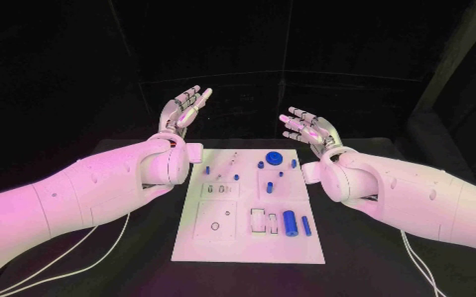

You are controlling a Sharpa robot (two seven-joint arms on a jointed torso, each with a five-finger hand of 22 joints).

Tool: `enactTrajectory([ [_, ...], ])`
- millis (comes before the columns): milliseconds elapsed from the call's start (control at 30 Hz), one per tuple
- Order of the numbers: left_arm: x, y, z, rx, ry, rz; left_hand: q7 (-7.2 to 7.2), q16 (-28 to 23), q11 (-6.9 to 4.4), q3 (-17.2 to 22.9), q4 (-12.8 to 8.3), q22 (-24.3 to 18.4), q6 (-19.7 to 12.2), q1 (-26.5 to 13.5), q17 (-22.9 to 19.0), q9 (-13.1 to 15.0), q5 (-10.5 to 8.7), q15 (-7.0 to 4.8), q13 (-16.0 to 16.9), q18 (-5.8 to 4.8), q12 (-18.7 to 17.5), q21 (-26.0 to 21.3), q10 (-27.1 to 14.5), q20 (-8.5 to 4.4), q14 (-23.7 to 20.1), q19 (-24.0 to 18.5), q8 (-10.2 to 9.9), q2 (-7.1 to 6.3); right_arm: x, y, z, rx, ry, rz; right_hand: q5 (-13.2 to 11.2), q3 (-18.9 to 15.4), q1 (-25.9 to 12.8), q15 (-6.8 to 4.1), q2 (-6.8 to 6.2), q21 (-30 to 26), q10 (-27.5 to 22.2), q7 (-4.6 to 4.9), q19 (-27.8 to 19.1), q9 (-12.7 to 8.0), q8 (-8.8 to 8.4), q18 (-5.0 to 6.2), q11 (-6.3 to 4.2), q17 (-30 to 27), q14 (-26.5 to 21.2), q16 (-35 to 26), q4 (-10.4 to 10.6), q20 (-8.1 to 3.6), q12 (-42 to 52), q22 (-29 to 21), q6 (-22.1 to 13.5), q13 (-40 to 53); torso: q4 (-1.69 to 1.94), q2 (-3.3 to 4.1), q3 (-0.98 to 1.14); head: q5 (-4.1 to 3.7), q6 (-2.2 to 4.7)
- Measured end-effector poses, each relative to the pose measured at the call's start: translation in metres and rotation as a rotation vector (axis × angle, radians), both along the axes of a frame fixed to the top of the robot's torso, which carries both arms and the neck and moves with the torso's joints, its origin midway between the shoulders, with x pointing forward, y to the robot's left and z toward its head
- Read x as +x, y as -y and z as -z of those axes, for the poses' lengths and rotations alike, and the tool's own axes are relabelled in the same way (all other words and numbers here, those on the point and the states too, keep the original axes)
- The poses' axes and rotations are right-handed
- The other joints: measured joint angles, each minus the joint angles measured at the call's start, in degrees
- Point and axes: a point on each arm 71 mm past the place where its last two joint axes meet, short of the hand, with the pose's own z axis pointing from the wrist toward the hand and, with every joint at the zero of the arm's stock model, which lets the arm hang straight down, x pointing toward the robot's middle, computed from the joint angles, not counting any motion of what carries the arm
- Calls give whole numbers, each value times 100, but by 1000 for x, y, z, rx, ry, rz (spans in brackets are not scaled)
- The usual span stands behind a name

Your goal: Assemble the parts on the task board

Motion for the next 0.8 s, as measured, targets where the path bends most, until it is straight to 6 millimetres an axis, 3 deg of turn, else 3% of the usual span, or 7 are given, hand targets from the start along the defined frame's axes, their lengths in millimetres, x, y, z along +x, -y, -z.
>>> enactTrajectory([
  [67, 1, 0, -1, -9, 10, 11, 8, 44, 43, 0, 0, 12, 117, 199, 23, 13, 24, 37, 14, 90, 23, 23, 126, 61, 147, 8, 4, 26, 4, -1, -1, -14, -2, -45, 0, 19, 211, 15, 15, 52, 298, 15, 265, 21, 38, 91, 30, 25, 368, 53, -119, 18, 52, 29, 227, 19, 0, 0, 0, 0, -1],
  [300, 1, 1, -2, -24, 23, 31, 29, 177, 138, 0, 0, 70, 317, 282, 108, 25, 24, 91, 31, 91, 23, 120, 407, 104, 737, 257, 26, 65, 9, -6, 0, -47, -17, -150, -41, 146, 850, -90, 76, 385, 1718, 130, 1254, 112, 206, 281, -10, 91, 1807, 259, -547, -6, 251, 145, 1497, 93, -1, 1, 0, 0, -1],
  [433, -2, -16, -2, -39, 18, 24, 42, 362, 234, 0, 0, 179, 562, 343, 197, 44, 24, 114, 63, 92, 87, 336, 847, 97, 1408, 847, 64, 63, 13, 23, -2, -194, 53, -158, -74, 250, 1106, -226, 94, 603, 2397, 248, 1783, 145, 272, 313, -108, 111, 2505, 370, -695, -108, 319, 204, 2267, 100, 9, 21, -5, -78, 13],
  [500, -4, -18, -2, -48, 13, 27, 67, 541, 217, 0, 0, 373, 930, 409, 256, 75, 24, 29, 119, 143, 221, 713, 1578, 96, 1817, 1892, 125, 70, 15, 25, -5, -246, 82, -169, -74, 295, 1197, -299, 85, 704, 2662, 296, 2010, 153, 287, 318, -155, 116, 2800, 411, -740, -172, 333, 231, 2551, 103, 12, 39, -5, -96, 23],
  [567, -7, -16, -2, -61, 9, 46, 109, 720, 149, 20, -21, 510, 1248, 432, 312, 91, 24, -97, 162, 312, 364, 1041, 2319, 83, 2256, 2661, 155, 95, 16, 19, -11, -295, 121, -195, -74, 341, 1237, -385, 68, 829, 2937, 366, 2256, 153, 309, 403, -217, 130, 3125, 455, -786, -255, 342, 267, 2832, 103, 13, 61, -6, -101, 46],
  [700, -12, -16, -3, -78, 4, 79, 211, 890, 13, 16, -98, 568, 2016, 512, 355, 141, 24, -263, 179, 328, 595, 1282, 3033, 30, 2807, 3292, 280, 96, 19, 11, -22, -394, 188, -235, -74, 403, 1344, -535, 35, 1081, 3337, 377, 2644, 159, 316, 402, -300, 161, 3653, 555, -848, -417, 355, 362, 3194, 109, 13, 131, -5, -121, 84],
  [800, -15, -16, -4, -87, 2, 100, 376, 999, -143, 51, -181, 580, 2870, 608, 427, 218, 24, -410, 230, 400, 821, 1385, 3595, -85, 3229, 3646, 535, 120, 22, 10, -29, -480, 228, -250, -40, 430, 1383, -644, -4, 1302, 3602, 344, 2886, 159, 316, 401, -372, 199, 4024, 608, -875, -537, 355, 463, 3402, 114, 13, 190, -5, -133, 106],
])
